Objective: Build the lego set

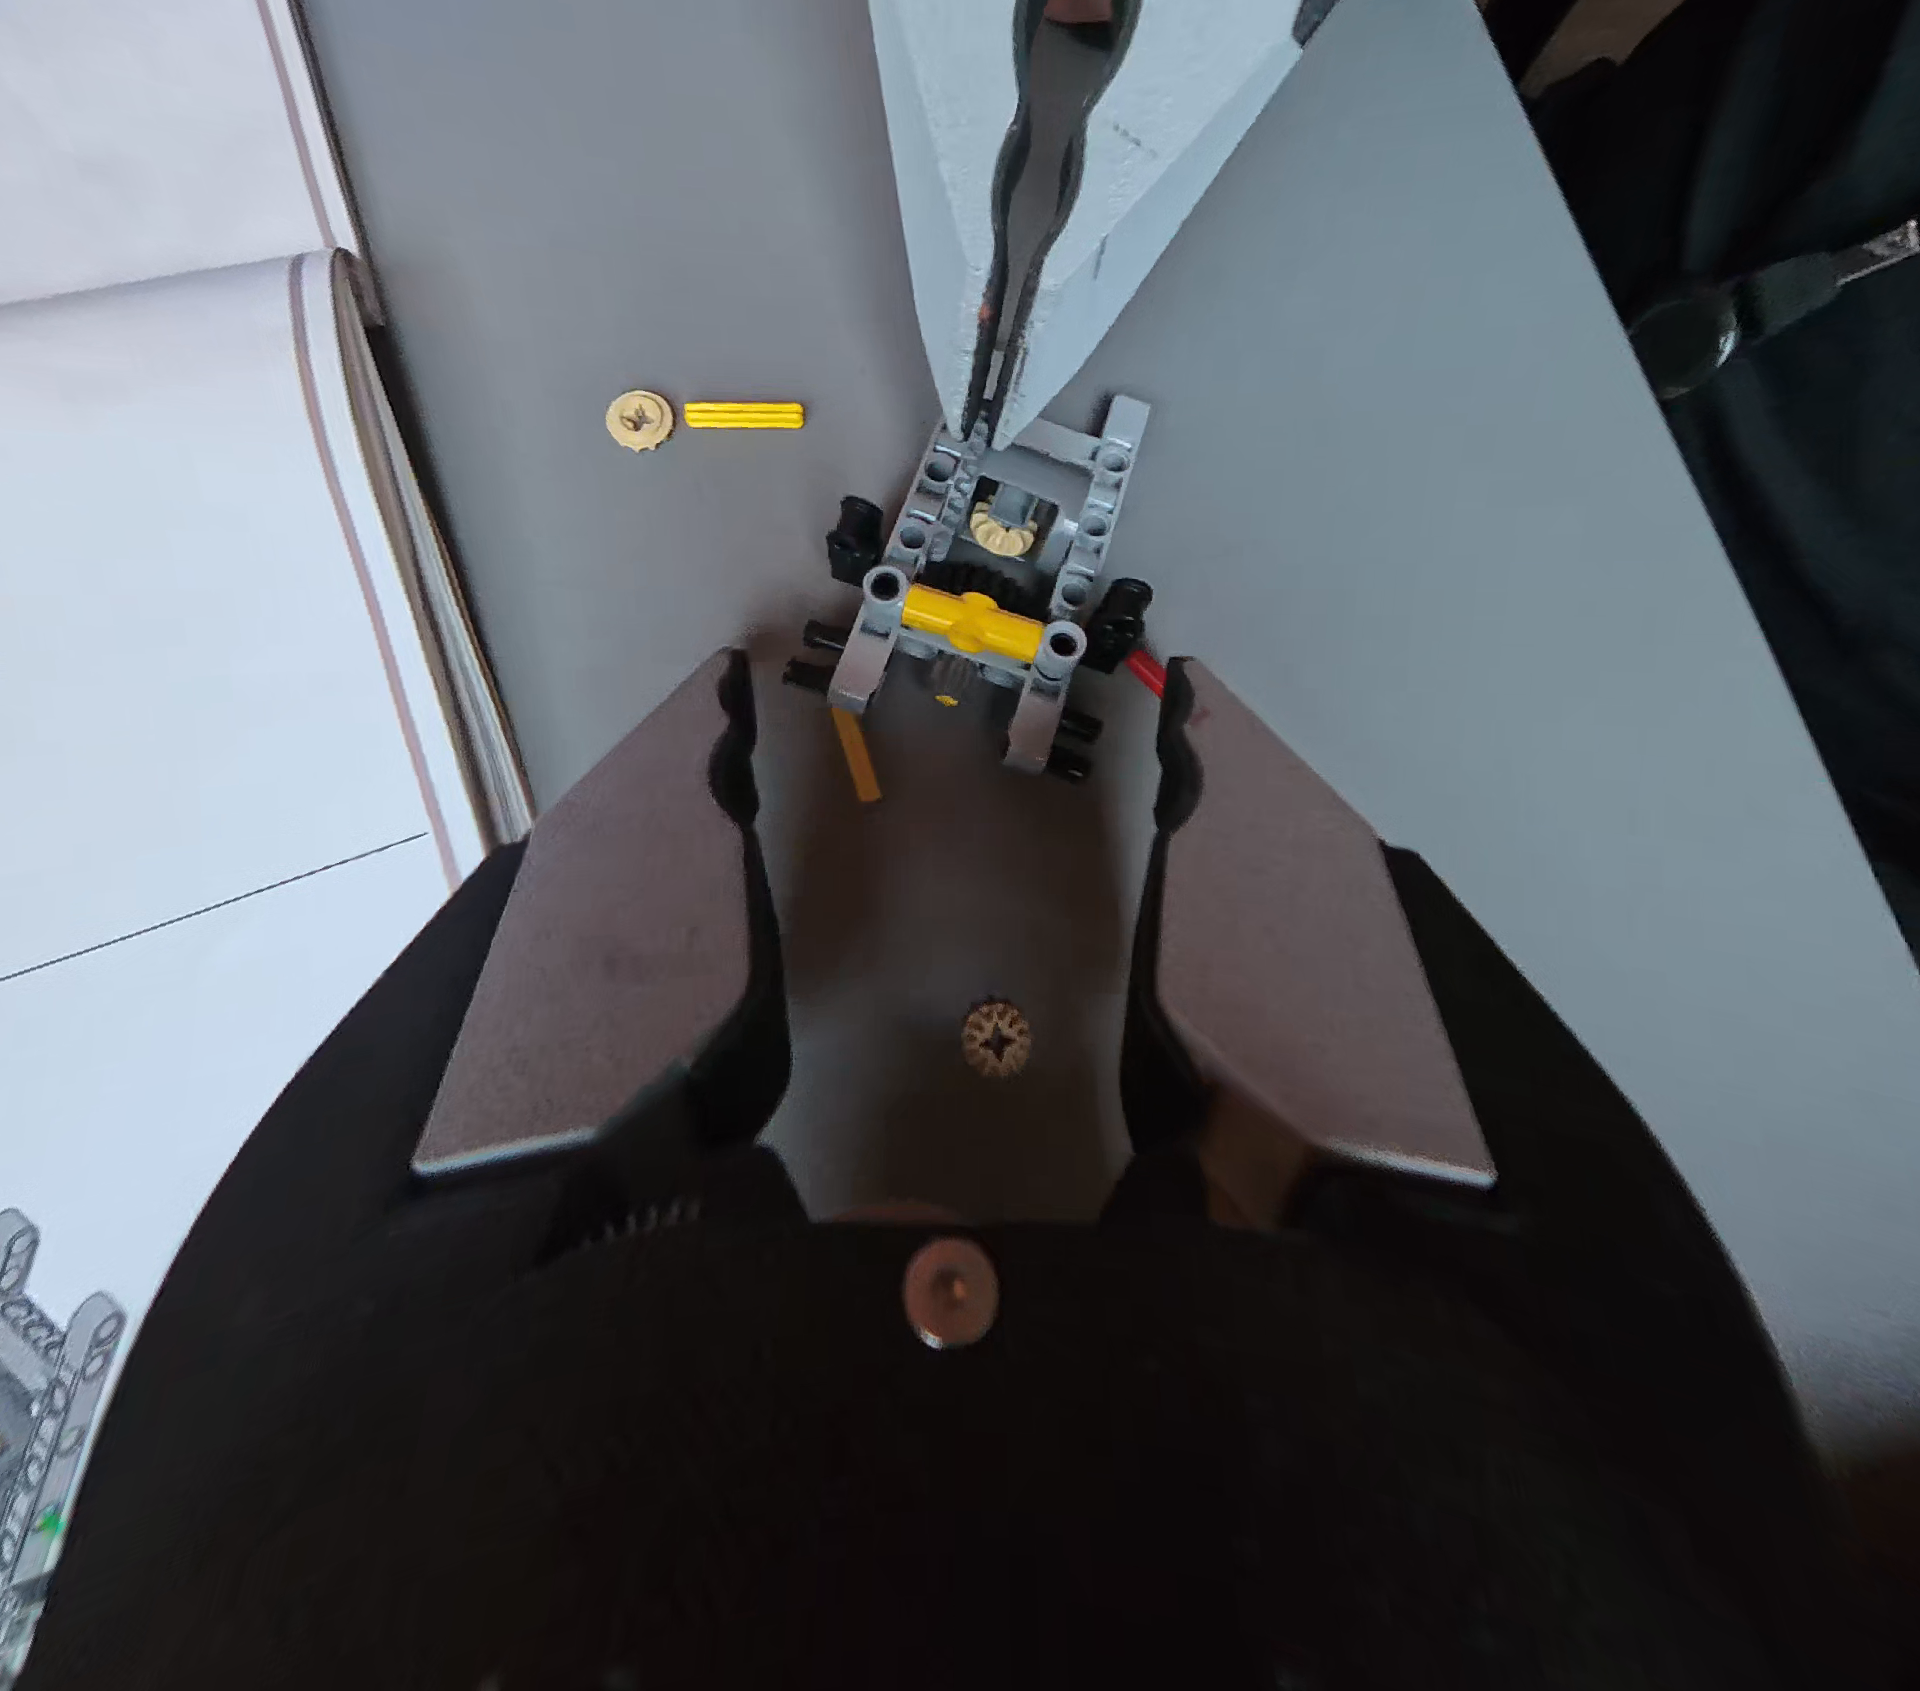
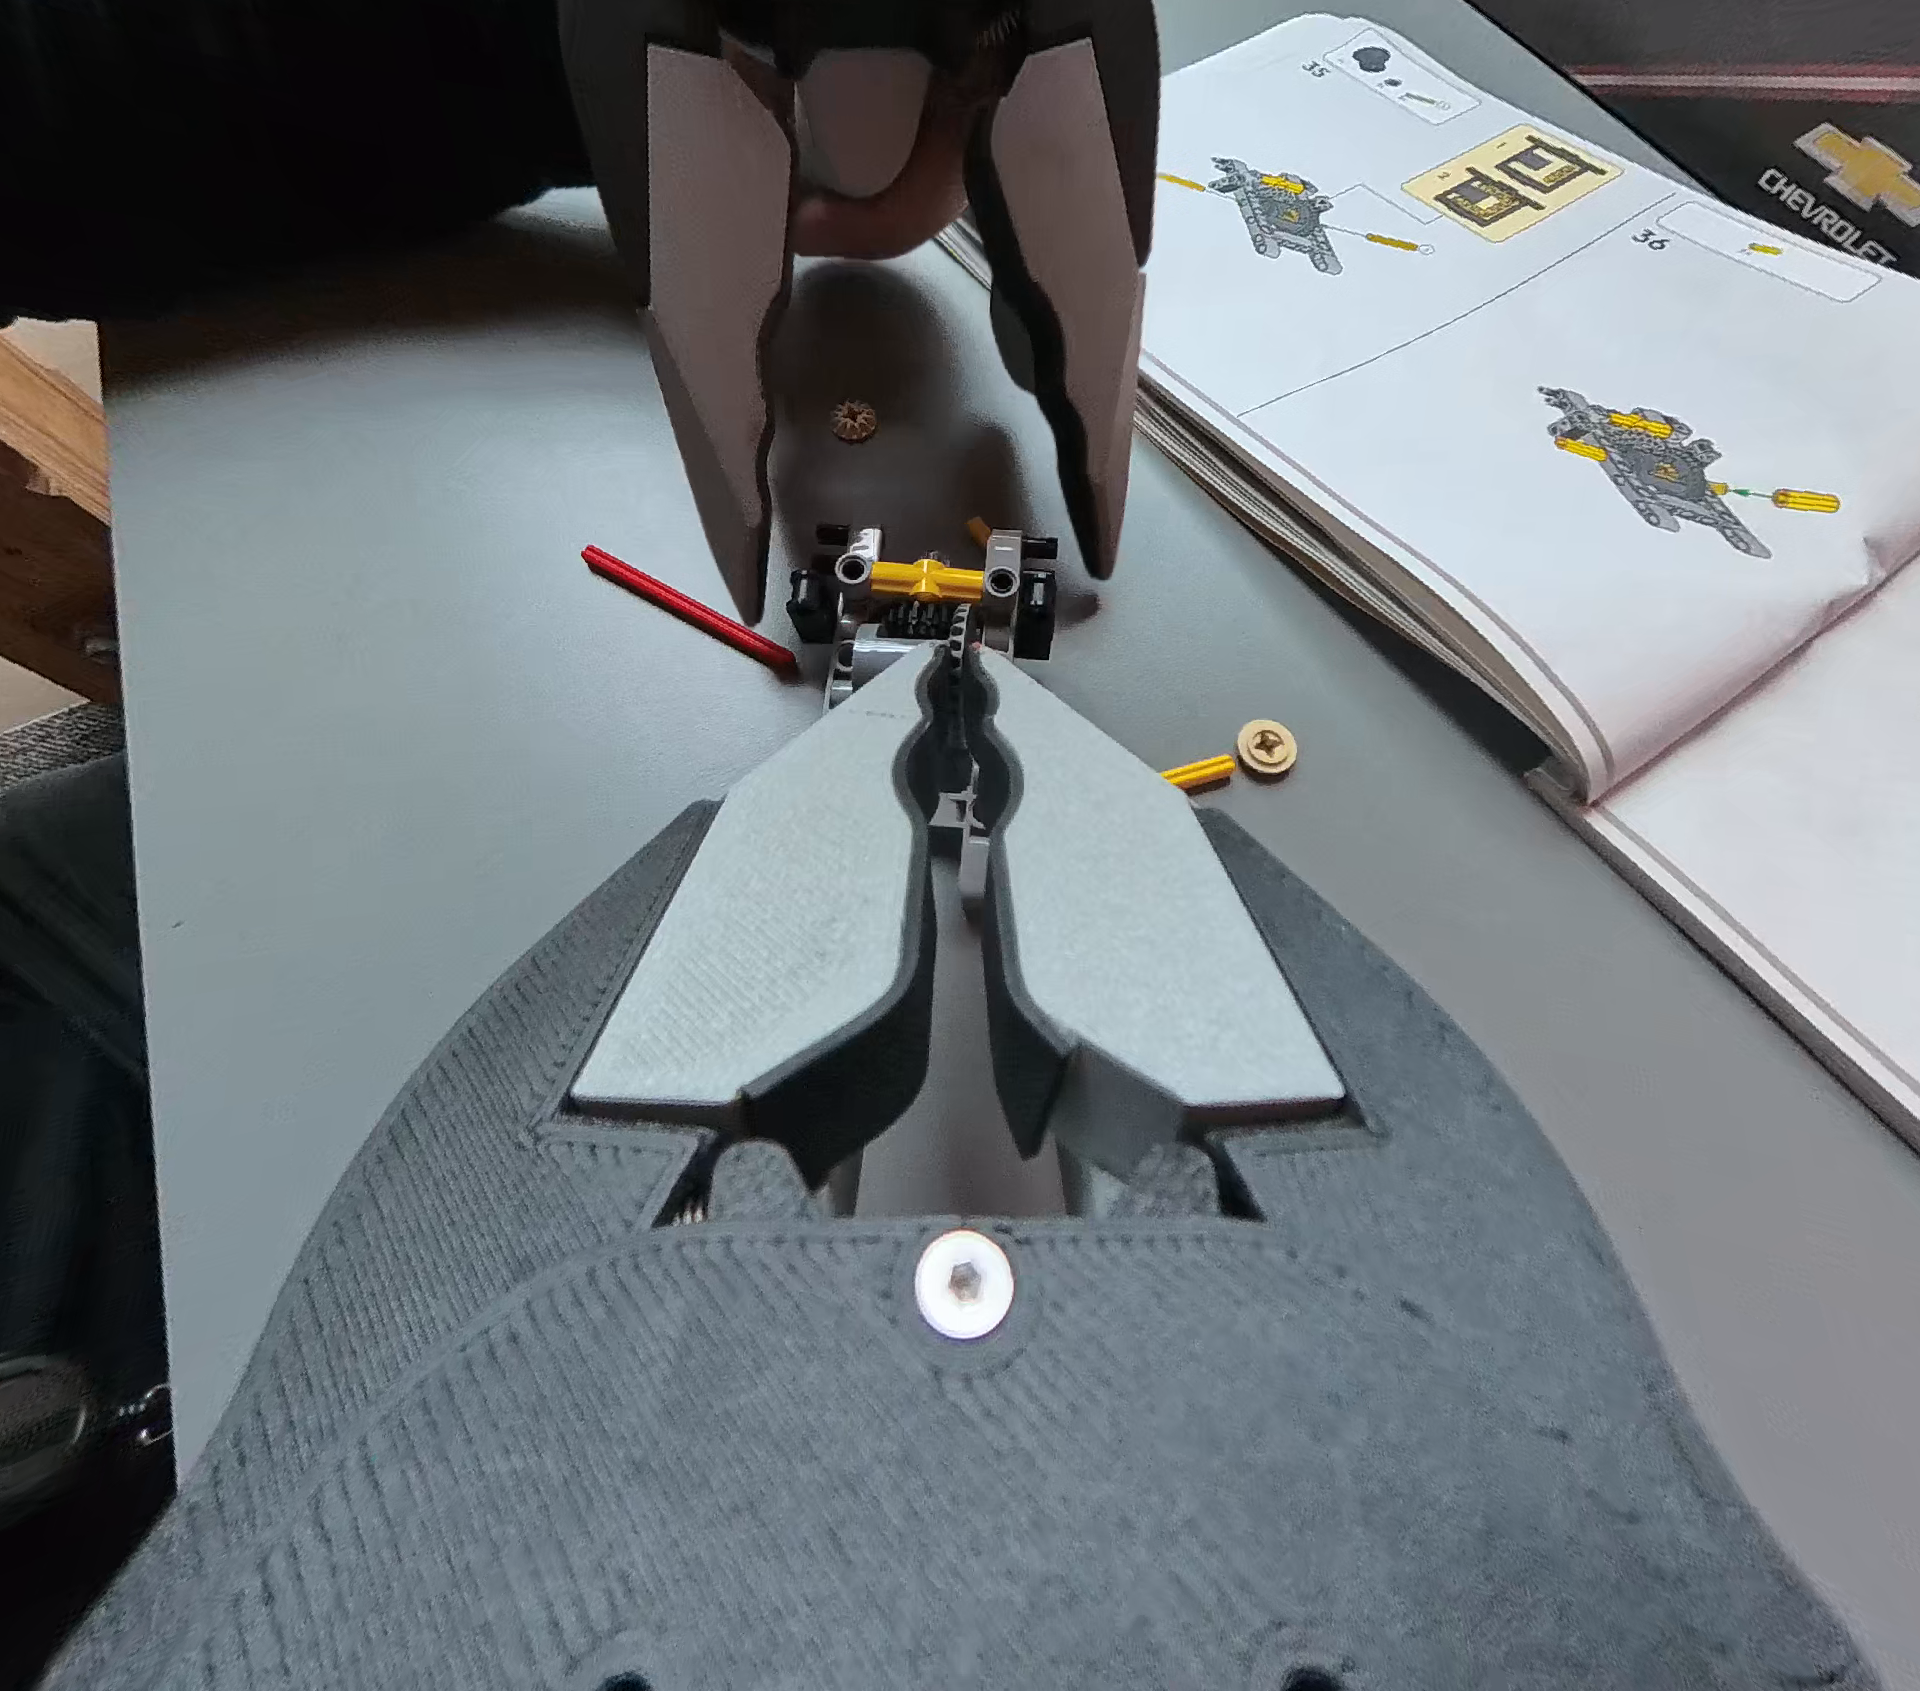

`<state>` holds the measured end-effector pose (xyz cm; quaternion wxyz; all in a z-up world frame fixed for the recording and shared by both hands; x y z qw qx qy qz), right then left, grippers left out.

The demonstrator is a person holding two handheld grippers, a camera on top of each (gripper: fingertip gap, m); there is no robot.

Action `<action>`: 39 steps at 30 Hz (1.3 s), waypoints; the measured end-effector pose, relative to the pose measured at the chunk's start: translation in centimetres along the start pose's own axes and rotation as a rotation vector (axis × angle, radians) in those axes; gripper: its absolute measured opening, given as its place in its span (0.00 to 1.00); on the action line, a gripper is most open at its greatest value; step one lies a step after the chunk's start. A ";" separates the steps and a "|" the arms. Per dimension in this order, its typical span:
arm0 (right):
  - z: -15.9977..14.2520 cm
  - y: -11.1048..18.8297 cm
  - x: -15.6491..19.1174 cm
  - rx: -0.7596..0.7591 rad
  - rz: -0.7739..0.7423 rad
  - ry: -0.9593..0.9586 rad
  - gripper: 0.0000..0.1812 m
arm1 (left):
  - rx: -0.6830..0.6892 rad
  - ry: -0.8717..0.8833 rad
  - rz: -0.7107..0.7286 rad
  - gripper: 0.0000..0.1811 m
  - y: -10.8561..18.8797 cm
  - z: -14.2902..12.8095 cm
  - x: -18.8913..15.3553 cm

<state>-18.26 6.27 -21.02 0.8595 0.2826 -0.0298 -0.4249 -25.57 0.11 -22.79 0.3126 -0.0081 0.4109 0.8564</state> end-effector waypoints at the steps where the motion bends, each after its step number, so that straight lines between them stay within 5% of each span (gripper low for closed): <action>1: 0.0 0.0 0.0 0.004 0.001 0.001 0.00 | 0.010 -0.006 0.002 0.41 -0.2 -0.1 0.0; 39: -0.4 -0.4 0.4 0.068 -0.050 0.152 0.04 | -0.024 -0.030 0.028 0.35 -0.4 -0.2 0.0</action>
Point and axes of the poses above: each gripper's, where its closed fingertips meet, y back along the fingers, z out of its top, x = y × z across the jaws, the point moved 5 cm from there along y, back along the fingers, and after that the axes turned 14 degrees about y, right-handed, at the moved point
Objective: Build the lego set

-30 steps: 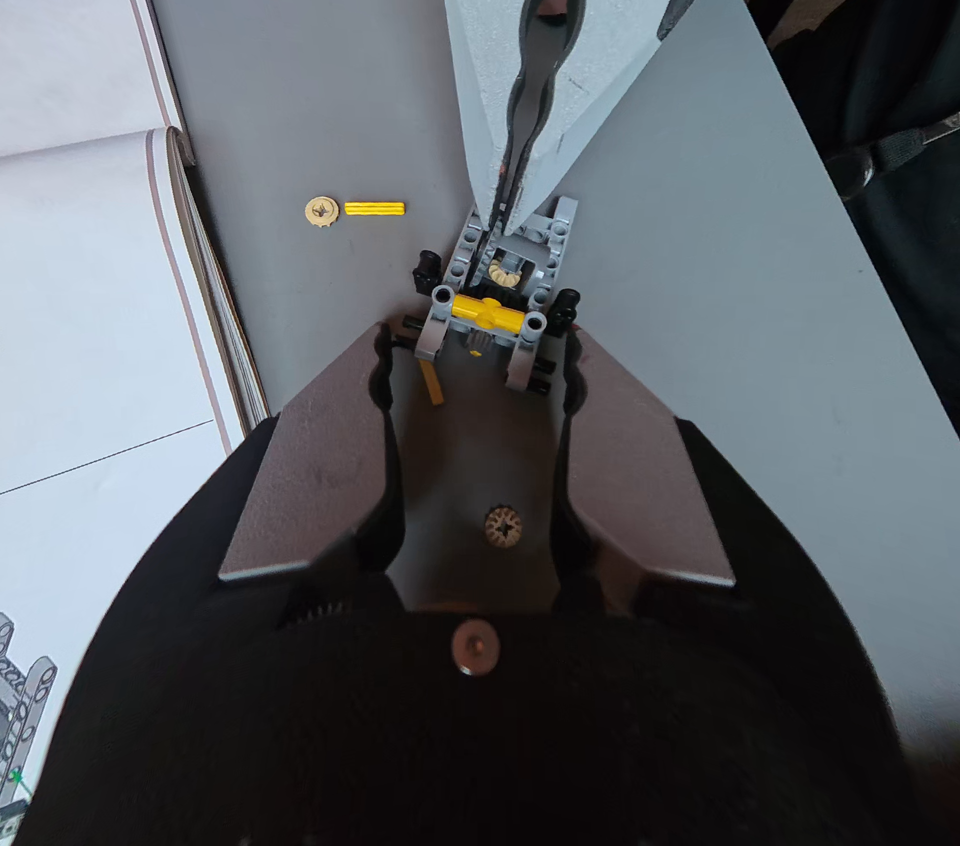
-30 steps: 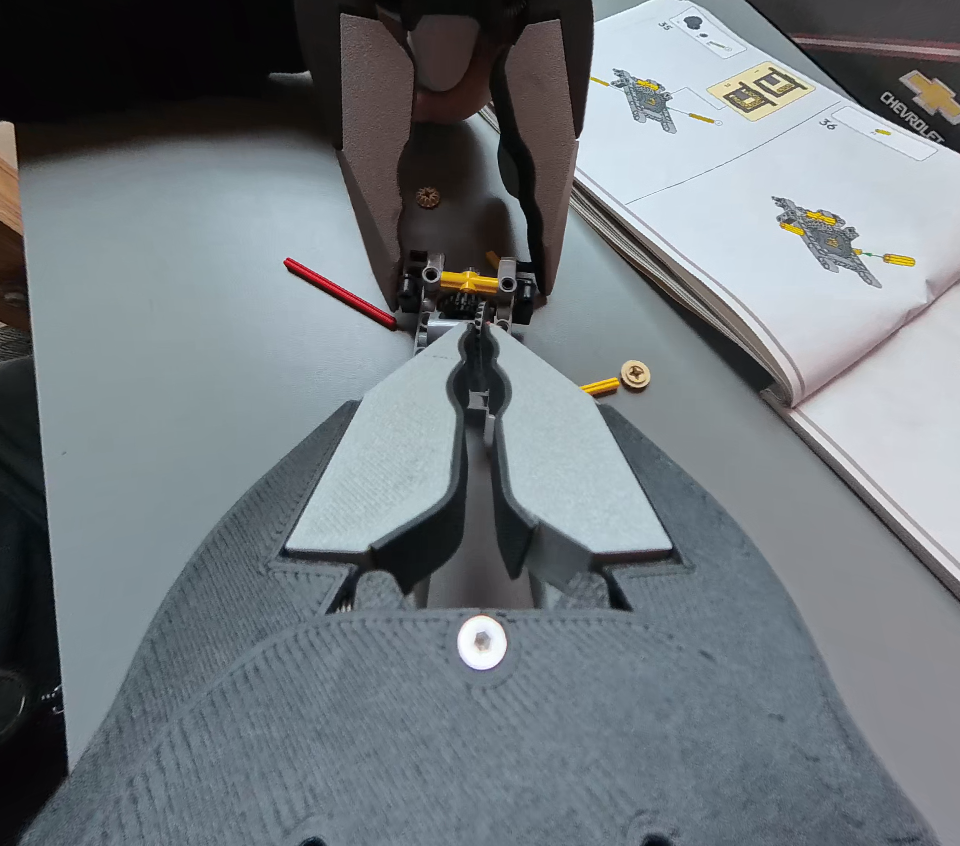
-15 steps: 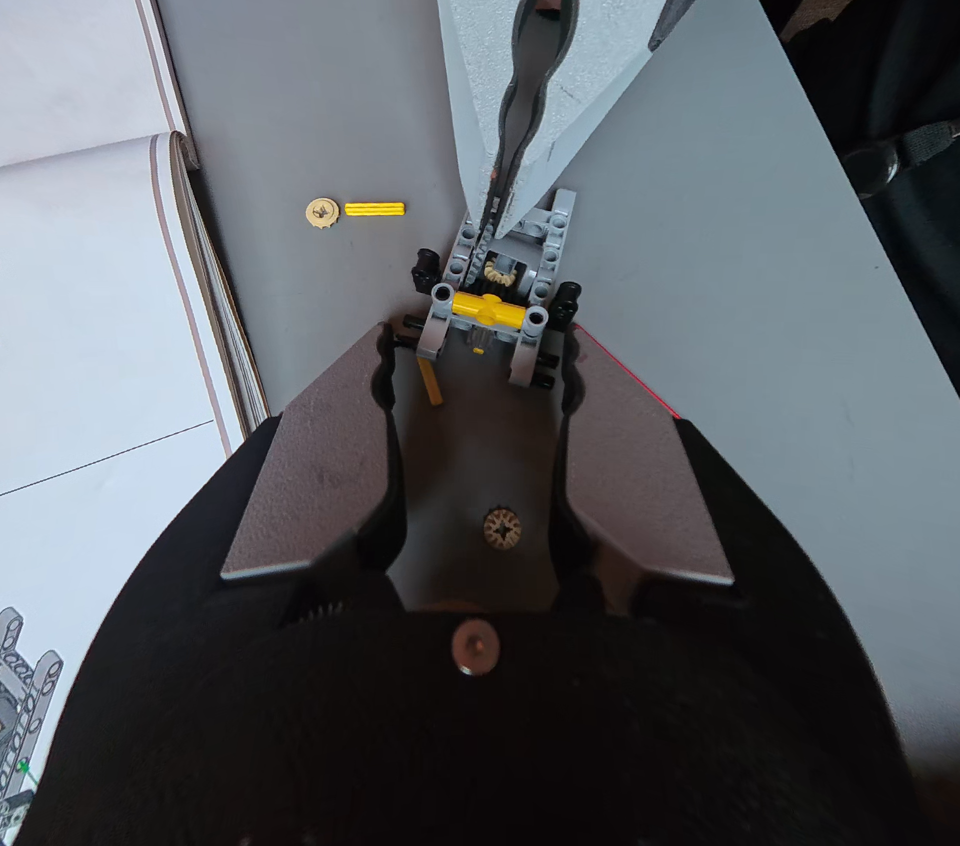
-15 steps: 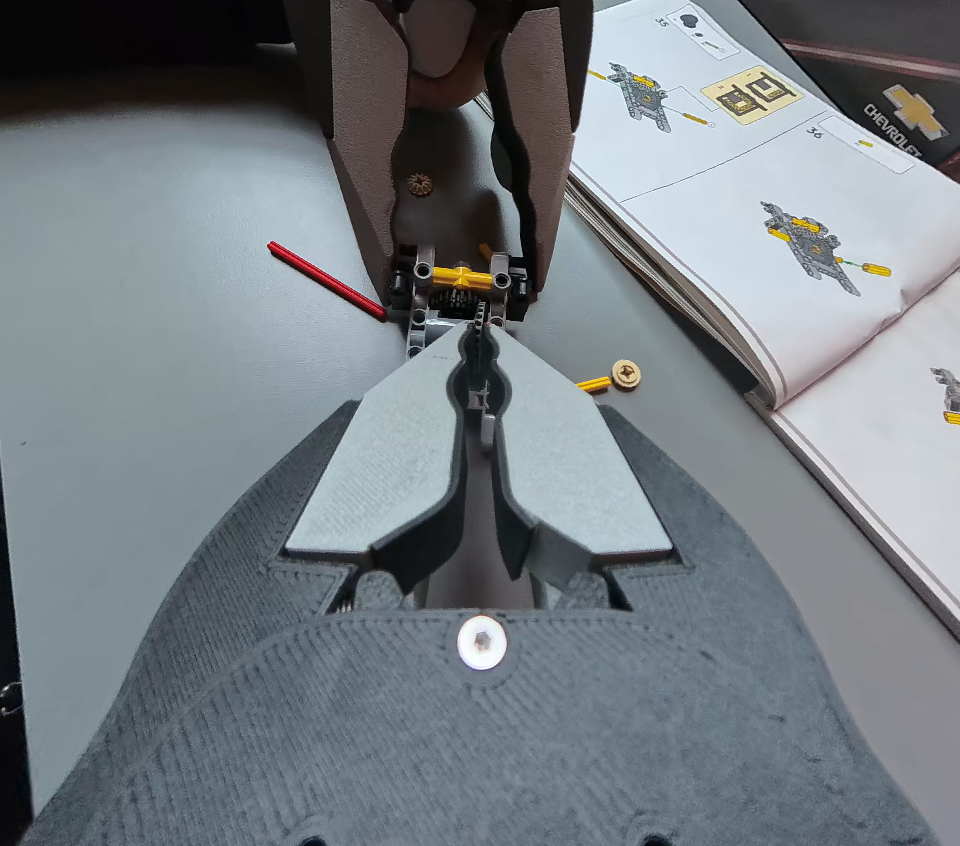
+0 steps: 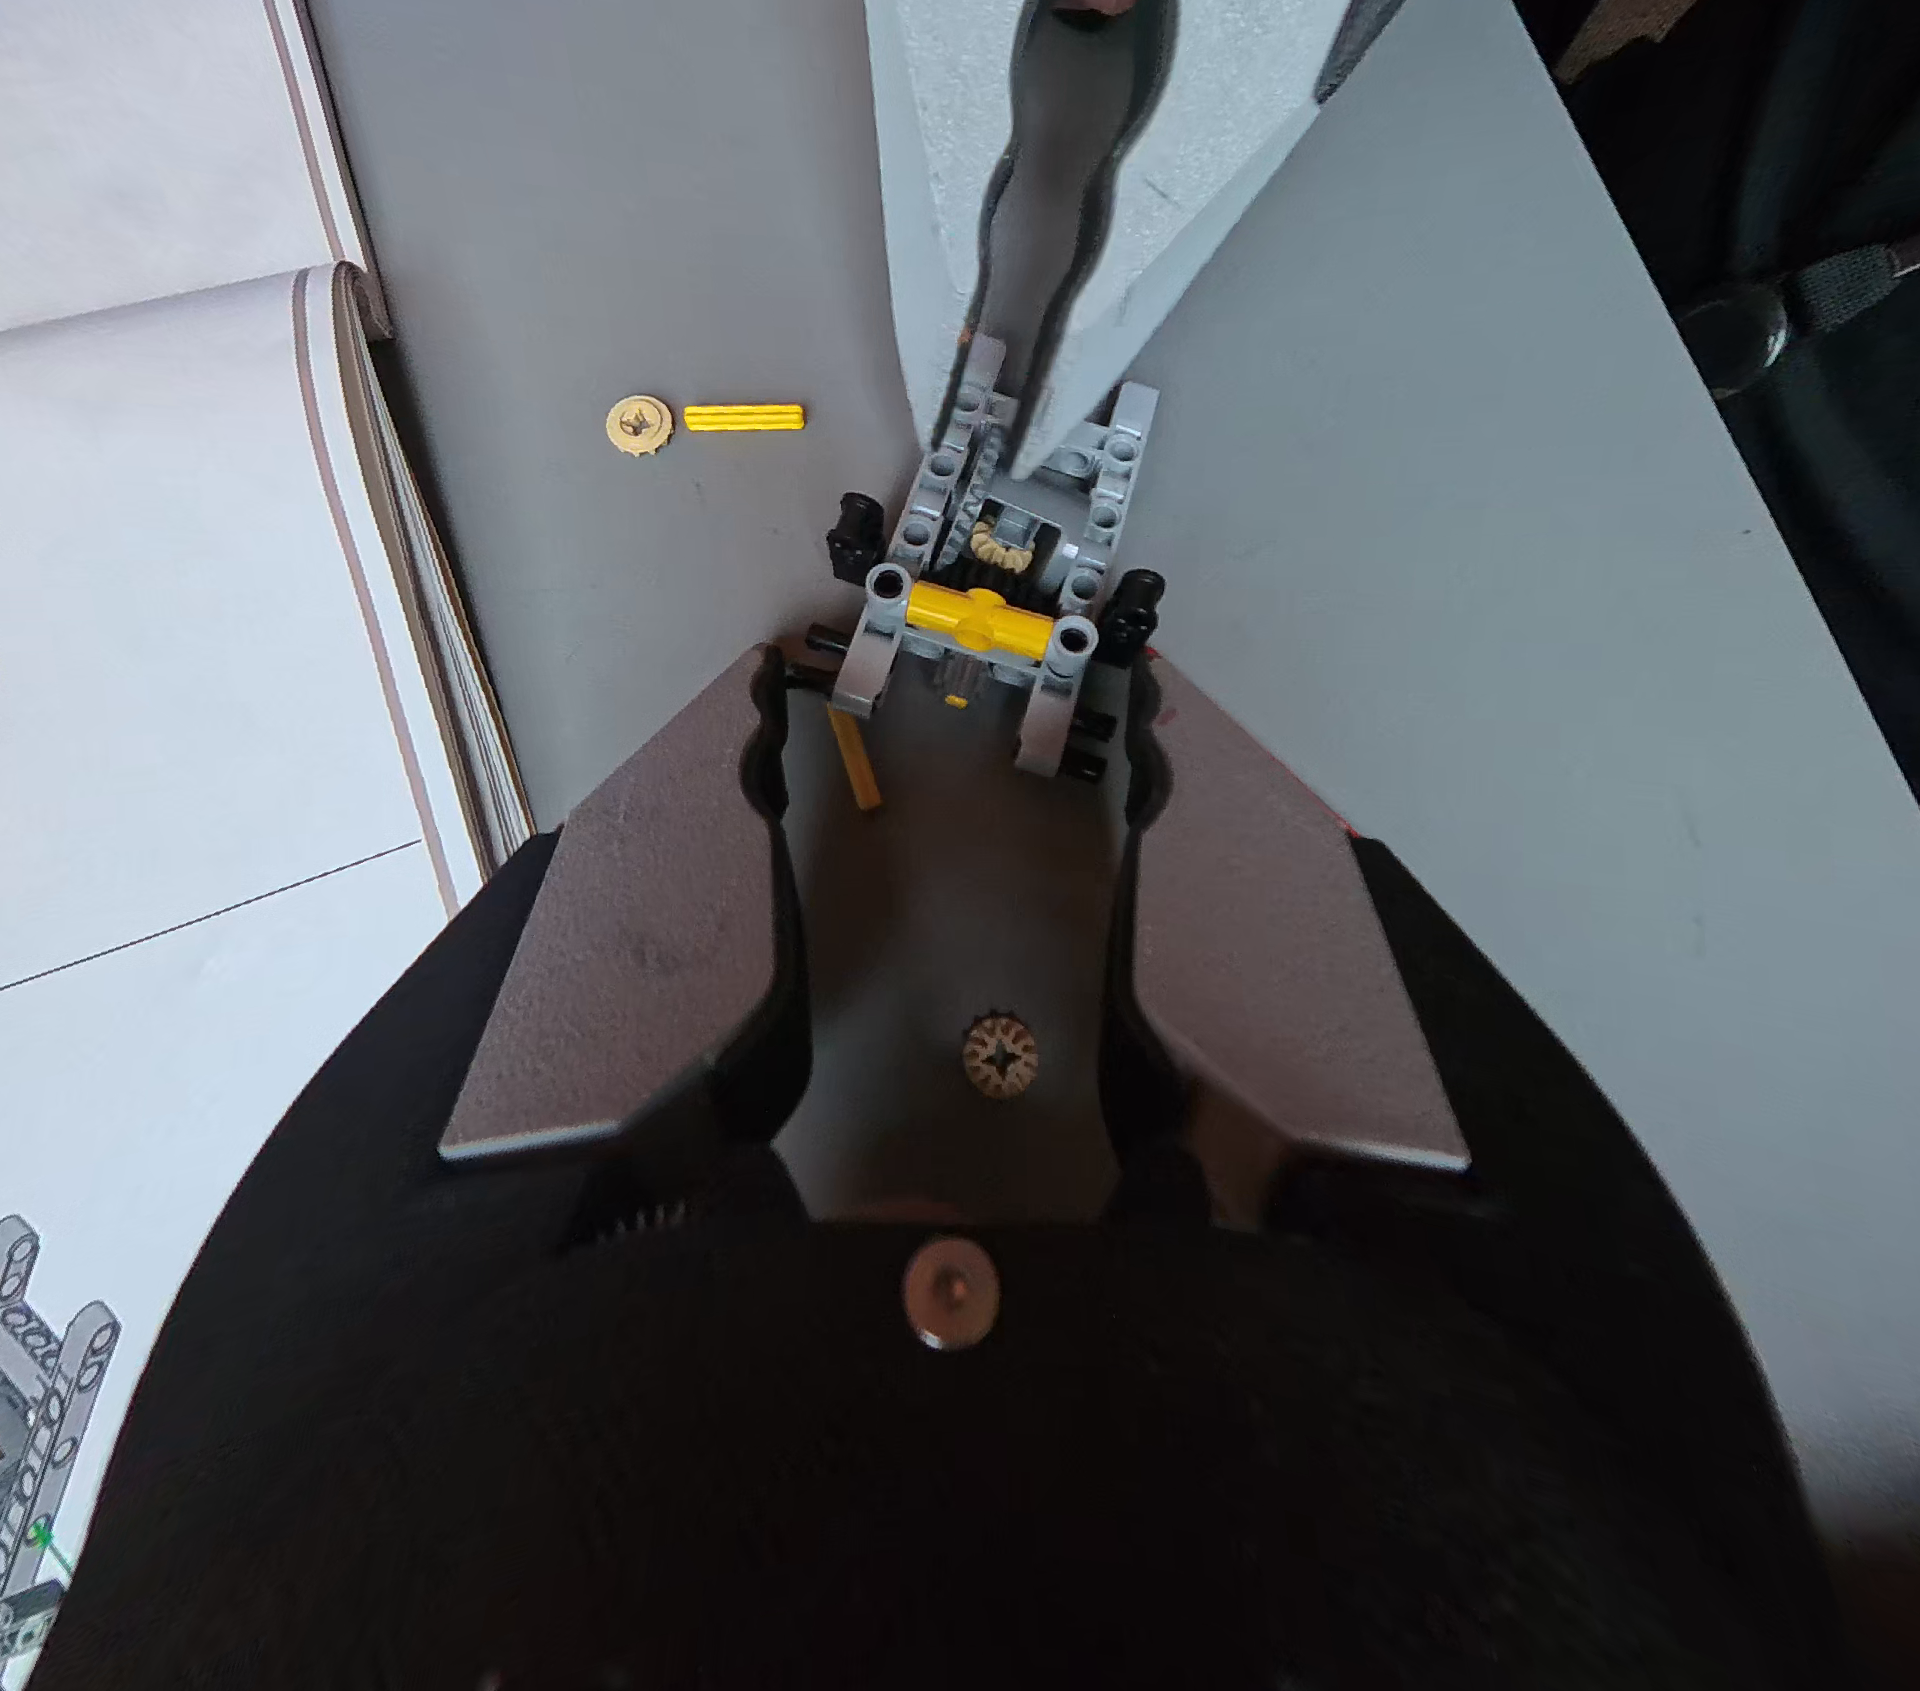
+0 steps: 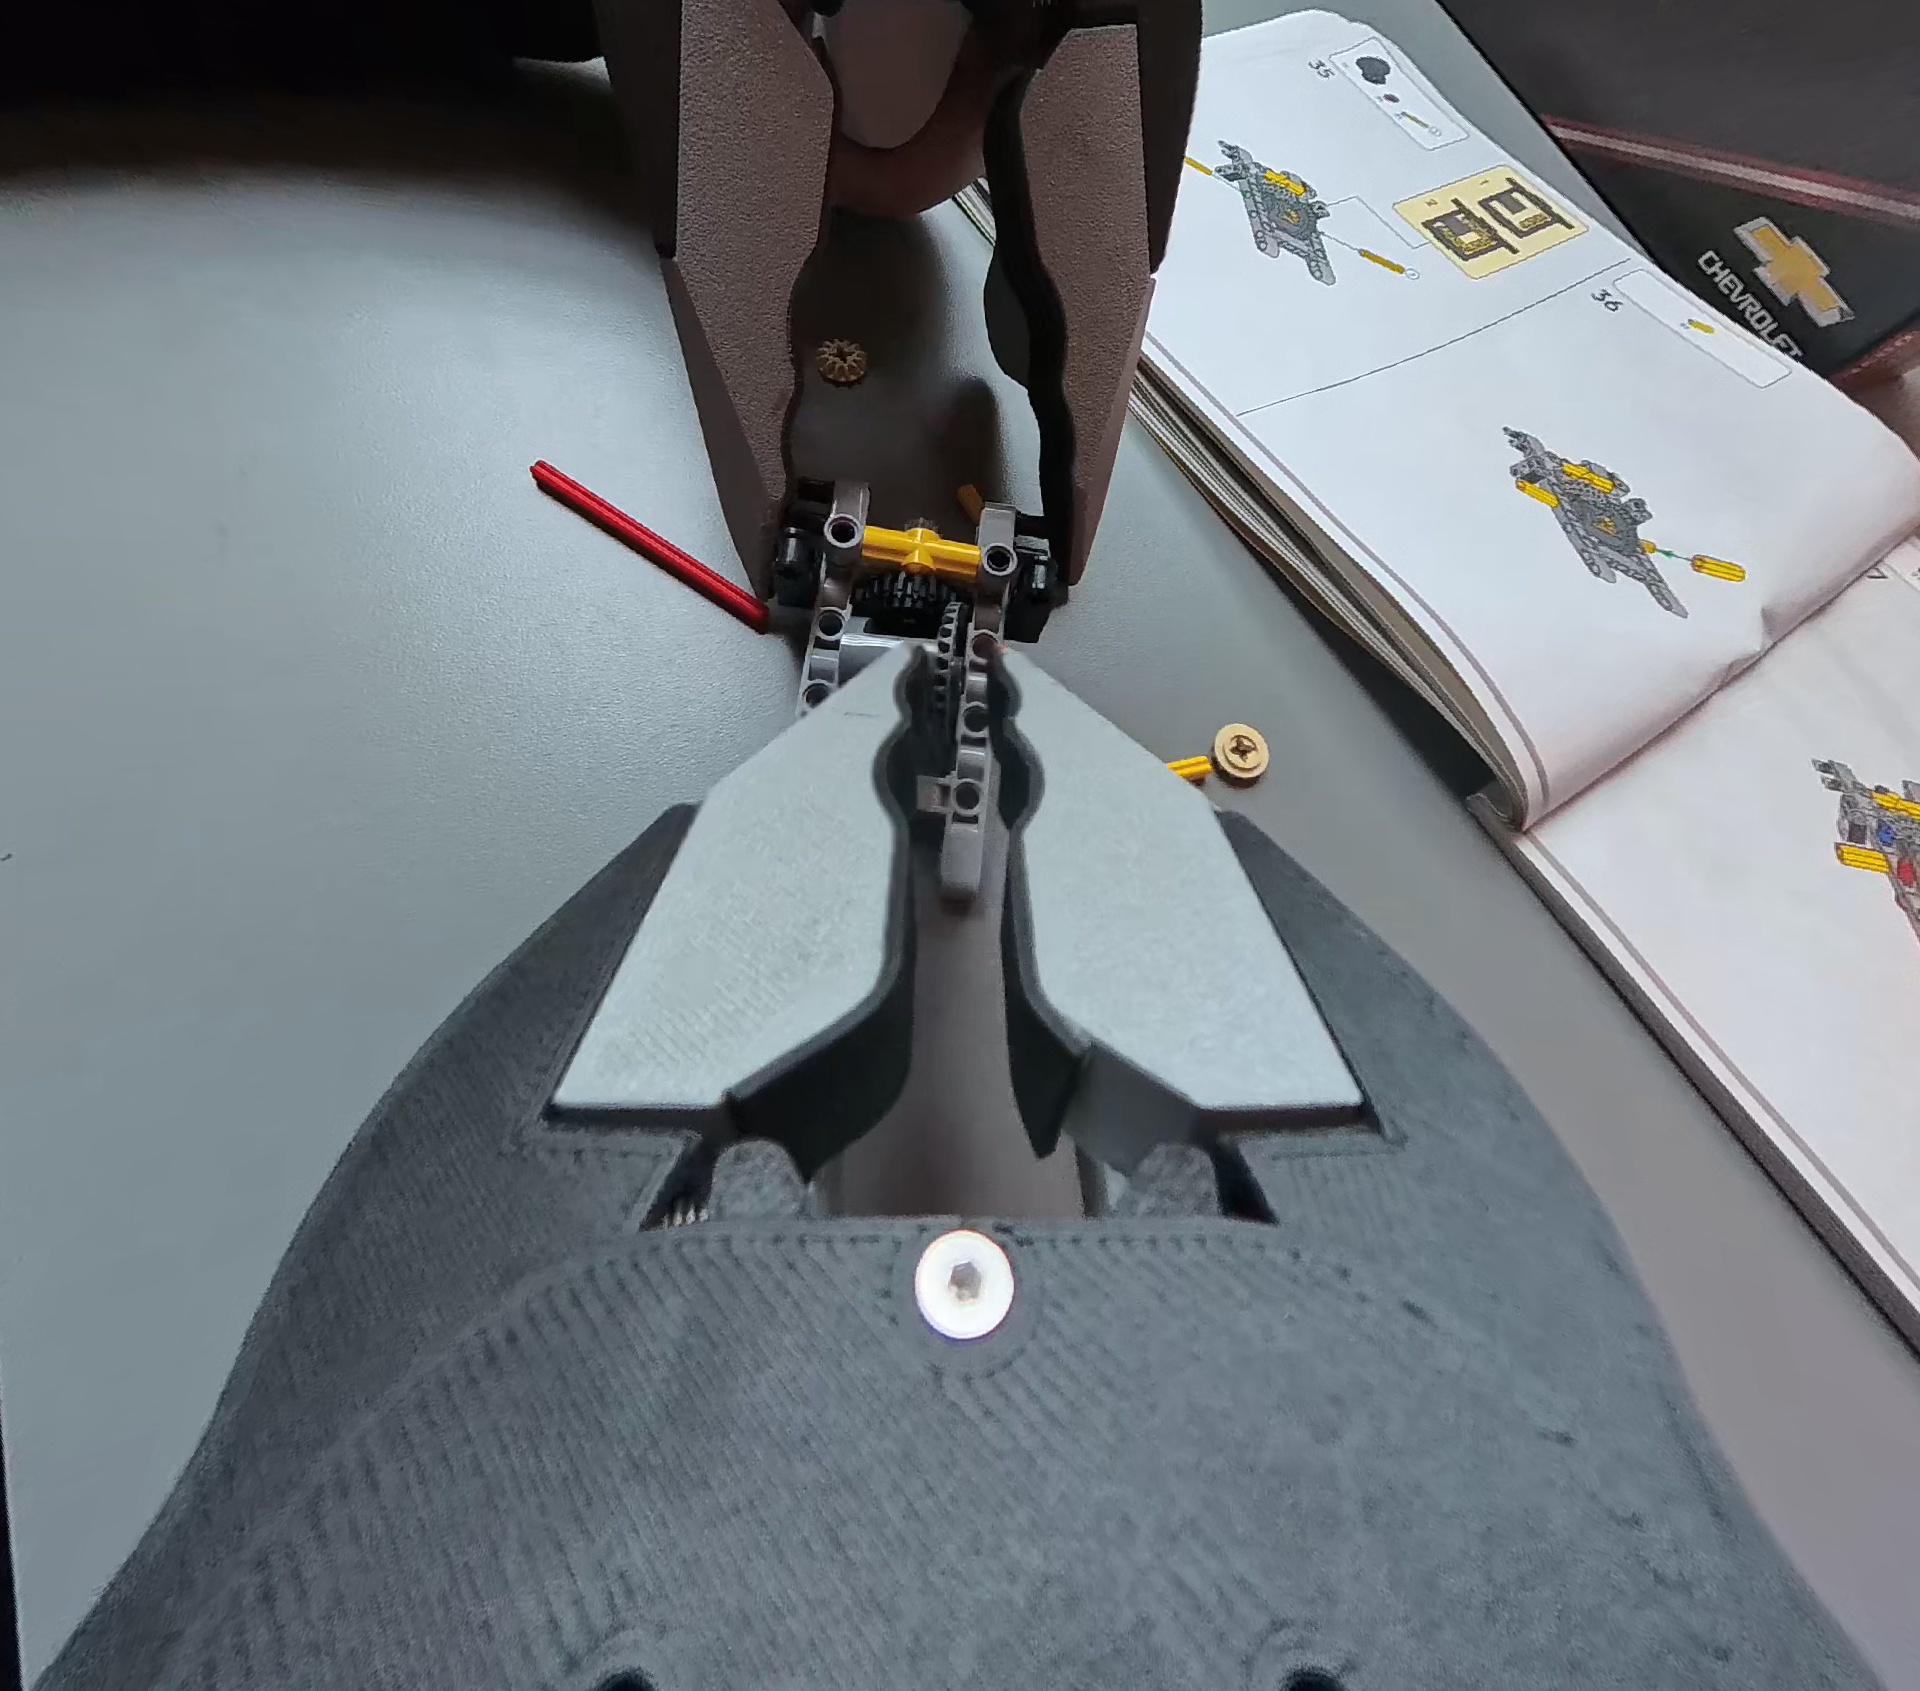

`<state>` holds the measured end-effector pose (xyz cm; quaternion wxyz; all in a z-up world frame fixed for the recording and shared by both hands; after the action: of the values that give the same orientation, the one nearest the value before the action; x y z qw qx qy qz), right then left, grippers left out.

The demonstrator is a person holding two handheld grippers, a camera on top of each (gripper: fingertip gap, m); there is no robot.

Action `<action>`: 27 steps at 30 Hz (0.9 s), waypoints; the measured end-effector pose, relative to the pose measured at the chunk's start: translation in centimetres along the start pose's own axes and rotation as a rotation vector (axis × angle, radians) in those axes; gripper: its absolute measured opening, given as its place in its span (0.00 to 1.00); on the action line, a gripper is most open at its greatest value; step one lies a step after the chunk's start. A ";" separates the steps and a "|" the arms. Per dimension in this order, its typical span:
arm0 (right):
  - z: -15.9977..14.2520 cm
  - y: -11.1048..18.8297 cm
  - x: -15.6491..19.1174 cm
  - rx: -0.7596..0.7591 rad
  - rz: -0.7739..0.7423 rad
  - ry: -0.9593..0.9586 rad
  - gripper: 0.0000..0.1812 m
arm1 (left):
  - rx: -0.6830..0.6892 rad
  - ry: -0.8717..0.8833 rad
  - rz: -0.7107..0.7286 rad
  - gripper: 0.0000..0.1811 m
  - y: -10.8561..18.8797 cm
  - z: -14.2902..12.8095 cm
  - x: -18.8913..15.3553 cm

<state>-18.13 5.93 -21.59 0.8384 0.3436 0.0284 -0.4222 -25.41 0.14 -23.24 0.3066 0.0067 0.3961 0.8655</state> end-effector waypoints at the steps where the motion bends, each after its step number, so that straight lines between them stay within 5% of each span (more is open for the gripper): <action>1: 0.0 0.0 0.0 -0.001 0.005 0.001 0.06 | 0.000 0.001 0.000 0.35 0.0 0.0 0.0; 13: -0.1 1.7 -0.9 -0.081 0.011 -0.019 0.09 | 0.004 0.008 0.017 0.38 0.6 -0.3 0.1; 27: -3.2 5.2 -4.3 -0.182 -0.032 -0.049 0.11 | -0.175 0.125 0.131 0.39 5.8 -1.6 1.2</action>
<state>-16.33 12.91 -19.74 0.8596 0.2551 0.0514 -0.4397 -29.81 -3.23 -20.66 0.2234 -0.0481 0.3362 0.9136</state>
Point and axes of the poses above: each gripper's, where its closed fingertips meet, y back along the fingers, z out of its top, x = y × z across the jaws, the point moved 5 cm from there along y, back along the fingers, and after that the axes turned 14 degrees about y, right-handed, at the moved point
